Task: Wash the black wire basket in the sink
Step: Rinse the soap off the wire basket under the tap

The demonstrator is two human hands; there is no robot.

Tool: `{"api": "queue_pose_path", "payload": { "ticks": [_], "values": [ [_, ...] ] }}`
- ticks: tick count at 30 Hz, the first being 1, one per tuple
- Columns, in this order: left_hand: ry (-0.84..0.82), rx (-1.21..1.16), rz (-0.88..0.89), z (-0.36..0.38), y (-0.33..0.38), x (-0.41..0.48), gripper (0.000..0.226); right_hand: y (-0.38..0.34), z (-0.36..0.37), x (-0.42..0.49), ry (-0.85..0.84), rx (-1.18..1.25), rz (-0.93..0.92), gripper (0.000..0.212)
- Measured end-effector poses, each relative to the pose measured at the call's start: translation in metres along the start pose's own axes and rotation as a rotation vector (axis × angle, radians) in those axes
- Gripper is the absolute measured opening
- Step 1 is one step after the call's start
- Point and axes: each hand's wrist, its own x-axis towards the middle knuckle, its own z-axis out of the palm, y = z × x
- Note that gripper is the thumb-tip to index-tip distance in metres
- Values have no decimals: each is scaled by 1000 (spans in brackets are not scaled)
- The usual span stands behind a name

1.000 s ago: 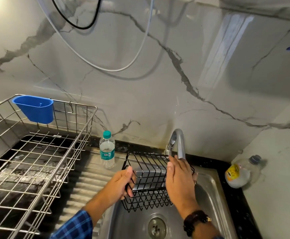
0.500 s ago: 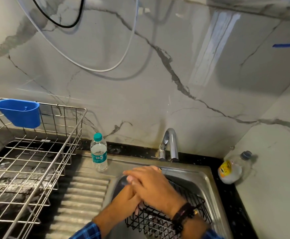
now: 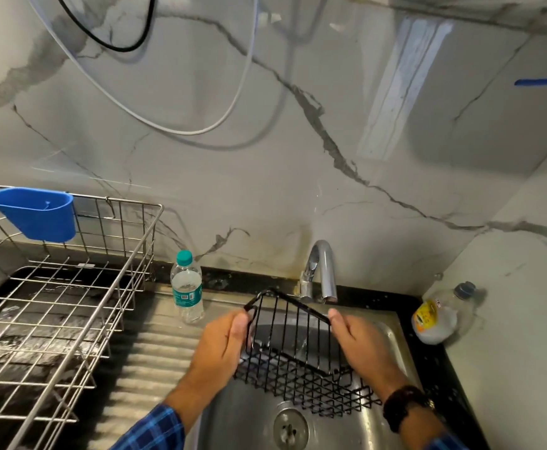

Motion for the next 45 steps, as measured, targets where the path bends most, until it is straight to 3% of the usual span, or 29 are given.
{"api": "queue_pose_path", "payload": {
  "ticks": [2, 4, 8, 11, 13, 16, 20, 22, 26, 28, 30, 33, 36, 38, 41, 45],
  "values": [
    [168, 169, 115, 0, -5, 12, 32, 5, 2, 3, 44, 93, 57, 55],
    [212, 185, 57, -4, -1, 28, 38, 8, 2, 3, 70, 315, 147, 56],
    [-184, 76, -210, -10, 8, 47, 44, 11, 9, 0, 101, 581, 267, 49],
    [-262, 181, -120, 11, 20, 46, 46, 16, 22, 8, 5, 652, 375, 44],
    [-276, 305, -55, 28, 21, 49, 47, 8, 22, 11, -16, 744, 354, 40],
    [-270, 487, -34, 44, 25, 54, 47, -11, 7, 7, -58, 534, 149, 43],
    [-217, 499, -19, 57, 36, 60, 44, -23, -2, 12, -12, -243, -77, 40],
    [-171, 454, -48, 61, 37, 64, 45, -26, -1, 19, 38, -340, -125, 41],
    [-218, 198, -19, 53, 24, 66, 43, -23, -7, 37, 123, -299, -87, 43],
    [-309, -5, -95, 44, 18, 64, 48, -17, -6, 37, 144, -145, -33, 46],
    [-362, -49, -148, 39, 10, 62, 50, -13, -4, 31, 163, 17, 62, 50],
    [-358, 52, -112, 41, -4, 58, 48, -9, 2, 29, 199, 165, 228, 59],
    [-307, 174, -112, 46, -2, 59, 52, -5, 15, 30, 262, 241, 281, 65],
    [-243, 295, -65, 52, 10, 66, 51, -8, 18, 28, 287, 325, 236, 57],
    [-208, 623, 35, 65, 26, 80, 49, -25, 15, 28, 157, 389, 121, 37],
    [-221, 748, 25, 81, 26, 79, 54, -24, 16, 31, 114, 147, -41, 32]
  ]
}}
